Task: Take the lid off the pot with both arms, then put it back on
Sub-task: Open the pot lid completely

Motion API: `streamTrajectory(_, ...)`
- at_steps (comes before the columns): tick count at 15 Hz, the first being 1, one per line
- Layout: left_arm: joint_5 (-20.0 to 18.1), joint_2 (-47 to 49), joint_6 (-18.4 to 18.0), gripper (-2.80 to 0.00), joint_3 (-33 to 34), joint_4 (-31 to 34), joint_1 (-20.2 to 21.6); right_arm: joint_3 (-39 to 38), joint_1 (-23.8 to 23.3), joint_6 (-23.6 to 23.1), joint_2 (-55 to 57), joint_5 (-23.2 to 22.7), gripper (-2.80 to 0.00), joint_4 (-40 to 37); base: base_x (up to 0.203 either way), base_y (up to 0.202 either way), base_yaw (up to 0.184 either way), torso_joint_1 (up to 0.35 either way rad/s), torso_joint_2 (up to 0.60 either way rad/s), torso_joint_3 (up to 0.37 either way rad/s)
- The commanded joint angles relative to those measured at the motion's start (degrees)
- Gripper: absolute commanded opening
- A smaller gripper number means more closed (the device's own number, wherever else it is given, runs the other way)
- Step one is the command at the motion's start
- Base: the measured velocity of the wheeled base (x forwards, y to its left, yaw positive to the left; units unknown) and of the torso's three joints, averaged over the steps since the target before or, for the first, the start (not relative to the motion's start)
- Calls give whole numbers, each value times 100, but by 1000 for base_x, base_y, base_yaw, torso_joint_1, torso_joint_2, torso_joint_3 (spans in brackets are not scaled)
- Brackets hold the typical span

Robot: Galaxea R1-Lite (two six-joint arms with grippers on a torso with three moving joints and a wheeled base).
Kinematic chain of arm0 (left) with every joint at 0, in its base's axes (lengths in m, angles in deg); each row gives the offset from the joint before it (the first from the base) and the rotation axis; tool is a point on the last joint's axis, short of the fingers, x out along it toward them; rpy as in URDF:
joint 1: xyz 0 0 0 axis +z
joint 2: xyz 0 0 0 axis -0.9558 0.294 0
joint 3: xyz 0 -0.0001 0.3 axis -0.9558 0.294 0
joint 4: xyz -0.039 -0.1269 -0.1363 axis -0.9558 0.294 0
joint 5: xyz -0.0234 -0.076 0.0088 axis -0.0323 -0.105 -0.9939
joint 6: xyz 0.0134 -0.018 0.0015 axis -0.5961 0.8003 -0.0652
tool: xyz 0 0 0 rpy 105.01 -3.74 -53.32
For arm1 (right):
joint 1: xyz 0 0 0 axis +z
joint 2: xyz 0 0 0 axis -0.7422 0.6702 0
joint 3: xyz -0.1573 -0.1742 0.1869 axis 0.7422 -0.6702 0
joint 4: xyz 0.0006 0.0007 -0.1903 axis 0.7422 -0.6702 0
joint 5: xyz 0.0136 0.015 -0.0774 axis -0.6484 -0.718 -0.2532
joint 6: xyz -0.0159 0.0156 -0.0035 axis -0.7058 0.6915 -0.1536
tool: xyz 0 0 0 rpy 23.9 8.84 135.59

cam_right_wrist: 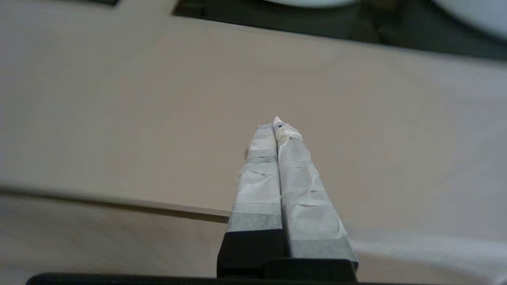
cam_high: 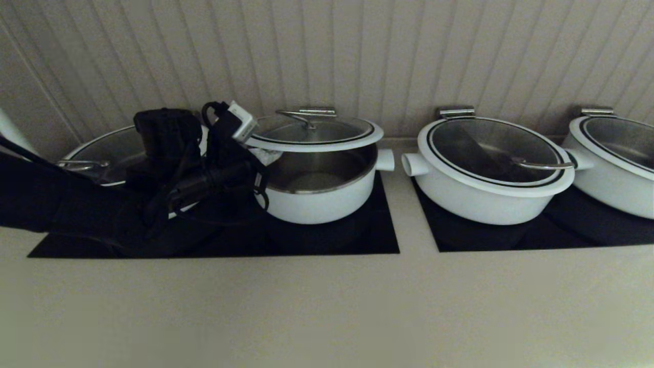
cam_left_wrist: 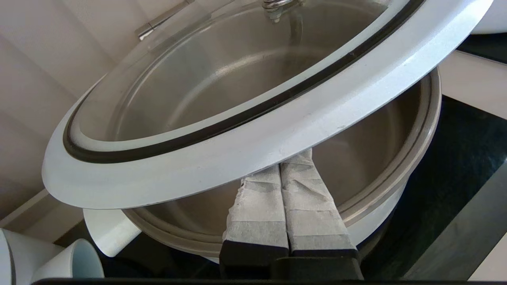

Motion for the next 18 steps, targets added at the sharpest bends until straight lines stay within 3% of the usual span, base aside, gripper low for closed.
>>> streamTrajectory(1,-11,-34,-11,-280,-1,-37,-2,-7,0,-263,22,-168,-280,29,0,0,0,0,0,0)
streamTrajectory(5,-11,-36,-11,-280,-9,-37,-2,3,0,536,14,83,-280,6,0,0,0,0,0,0)
streamTrajectory(18,-11,-54,-2,-280,-1,-46,-2,1,0,547,19,85,-280,17,0,0,0,0,0,0)
